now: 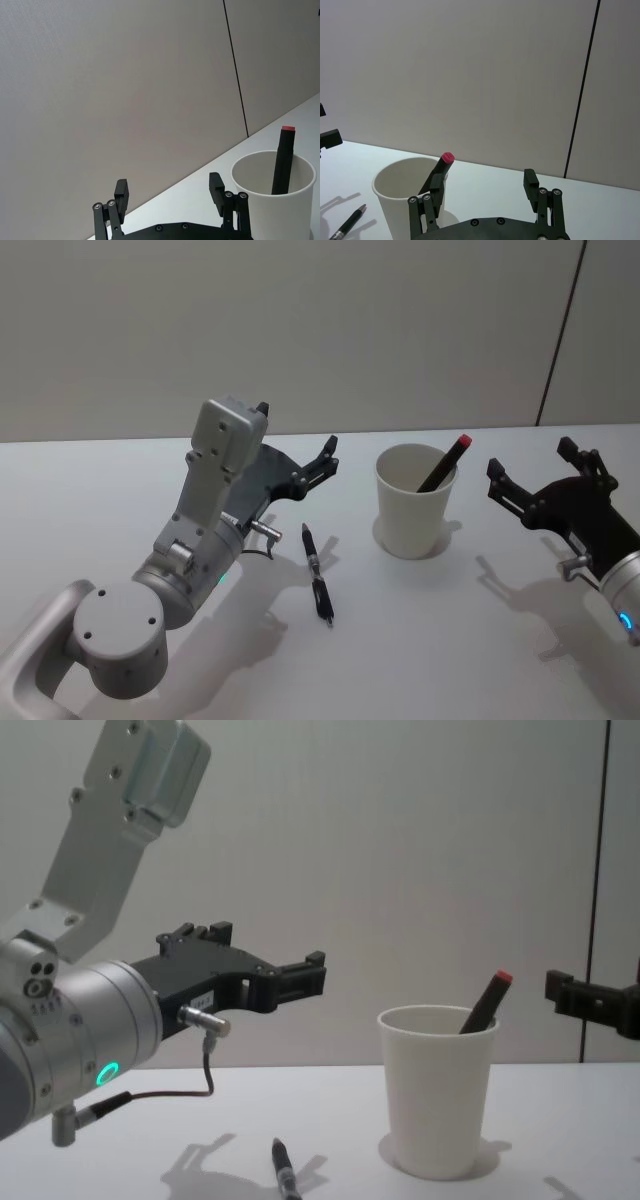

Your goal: Place the pen into the pen holder.

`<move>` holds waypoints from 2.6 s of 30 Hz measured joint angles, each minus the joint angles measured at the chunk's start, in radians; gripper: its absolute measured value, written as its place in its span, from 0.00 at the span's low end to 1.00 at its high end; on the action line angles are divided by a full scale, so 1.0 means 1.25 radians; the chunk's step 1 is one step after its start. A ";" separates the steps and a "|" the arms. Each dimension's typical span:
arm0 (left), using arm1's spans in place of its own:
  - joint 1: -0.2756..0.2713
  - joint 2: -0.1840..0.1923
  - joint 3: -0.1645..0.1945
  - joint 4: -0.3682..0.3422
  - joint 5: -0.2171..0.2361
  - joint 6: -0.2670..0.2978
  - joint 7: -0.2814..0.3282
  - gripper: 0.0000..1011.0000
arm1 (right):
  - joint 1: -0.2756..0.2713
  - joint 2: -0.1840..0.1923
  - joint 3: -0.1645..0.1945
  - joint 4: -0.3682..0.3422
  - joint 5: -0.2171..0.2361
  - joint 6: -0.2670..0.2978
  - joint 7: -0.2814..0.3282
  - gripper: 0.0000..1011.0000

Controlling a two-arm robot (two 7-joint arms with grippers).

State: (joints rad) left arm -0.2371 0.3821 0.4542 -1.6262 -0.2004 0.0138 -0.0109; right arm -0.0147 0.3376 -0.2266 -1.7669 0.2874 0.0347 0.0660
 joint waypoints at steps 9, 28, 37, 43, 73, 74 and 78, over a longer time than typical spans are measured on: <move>0.001 0.000 -0.001 -0.003 -0.011 0.018 -0.005 0.99 | 0.000 0.000 0.001 0.000 0.000 0.000 0.000 0.99; 0.018 -0.008 -0.008 -0.025 -0.125 0.159 -0.001 0.99 | 0.000 0.000 0.001 0.000 0.000 -0.001 0.001 0.99; 0.032 -0.023 -0.004 -0.012 -0.186 0.213 0.032 0.99 | 0.000 0.000 0.001 0.000 0.000 -0.001 0.001 0.99; 0.037 -0.031 0.000 0.003 -0.201 0.234 0.043 0.99 | 0.000 0.000 0.001 0.000 0.000 -0.001 0.001 0.99; 0.030 -0.052 0.016 0.071 -0.110 0.235 0.001 0.99 | 0.000 0.000 0.001 0.000 0.000 0.000 0.001 0.99; 0.029 -0.053 0.016 0.074 -0.109 0.234 -0.001 0.99 | 0.000 0.000 0.001 0.000 0.000 0.000 0.001 0.99; 0.029 -0.055 0.016 0.079 -0.108 0.234 -0.003 0.99 | 0.000 0.000 0.001 0.000 0.000 0.000 0.001 0.99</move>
State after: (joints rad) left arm -0.2013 0.3137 0.4742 -1.5277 -0.3351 0.3068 -0.0145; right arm -0.0147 0.3375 -0.2259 -1.7667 0.2873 0.0341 0.0667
